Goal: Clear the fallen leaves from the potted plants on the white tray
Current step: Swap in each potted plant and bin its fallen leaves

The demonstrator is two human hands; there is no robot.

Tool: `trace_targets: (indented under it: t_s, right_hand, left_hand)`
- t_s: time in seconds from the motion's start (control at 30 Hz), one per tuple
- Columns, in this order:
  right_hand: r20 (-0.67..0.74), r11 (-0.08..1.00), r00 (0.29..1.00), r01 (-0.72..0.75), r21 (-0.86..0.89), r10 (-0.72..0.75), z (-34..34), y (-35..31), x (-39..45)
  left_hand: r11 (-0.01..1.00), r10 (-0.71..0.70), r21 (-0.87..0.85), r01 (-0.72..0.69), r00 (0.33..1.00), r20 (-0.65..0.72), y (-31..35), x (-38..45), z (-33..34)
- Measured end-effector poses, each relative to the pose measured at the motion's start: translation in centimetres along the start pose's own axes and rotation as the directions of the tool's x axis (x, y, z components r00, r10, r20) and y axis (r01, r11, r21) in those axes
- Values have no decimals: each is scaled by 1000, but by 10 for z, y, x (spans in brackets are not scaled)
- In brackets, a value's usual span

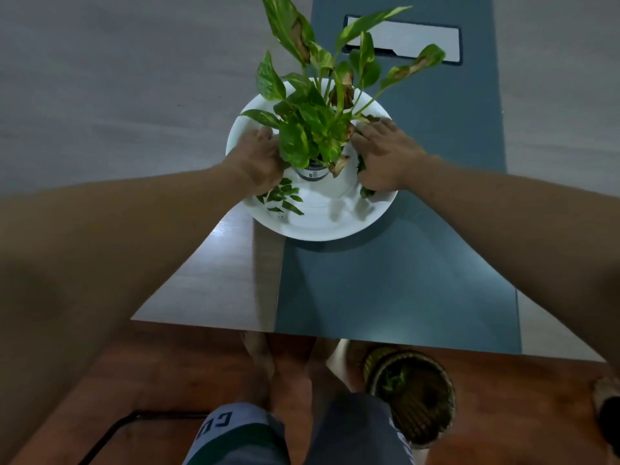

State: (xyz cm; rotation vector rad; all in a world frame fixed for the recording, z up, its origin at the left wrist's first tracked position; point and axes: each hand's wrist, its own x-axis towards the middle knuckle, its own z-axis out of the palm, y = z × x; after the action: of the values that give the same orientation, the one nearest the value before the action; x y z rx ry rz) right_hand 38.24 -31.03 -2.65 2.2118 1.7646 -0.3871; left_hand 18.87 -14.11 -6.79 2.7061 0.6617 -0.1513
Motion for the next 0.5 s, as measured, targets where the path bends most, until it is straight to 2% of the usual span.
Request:
trace_targets:
  t_s: [0.07,0.17,0.27,0.37,0.5]
  right_hand:
    - [28,1000,999,-16,-22,16,3,-3,-8]
    - [56,997,996,-61,-39,63,4,-16,-26]
    - [56,993,992,-113,41,110,7,-37,-46]
    - [75,980,985,-166,110,158,9,-55,-59]
    - [139,947,970,-229,226,201,7,-69,-55]
  left_hand:
    - [991,-87,111,80,994,62,9,-16,-15]
    - [990,-65,135,46,989,136,22,-46,-18]
    - [993,-103,60,98,991,79,39,-72,-14]
    - [990,-128,77,120,985,115,58,-85,-3]
    - [981,-192,10,192,980,58,70,-86,8]
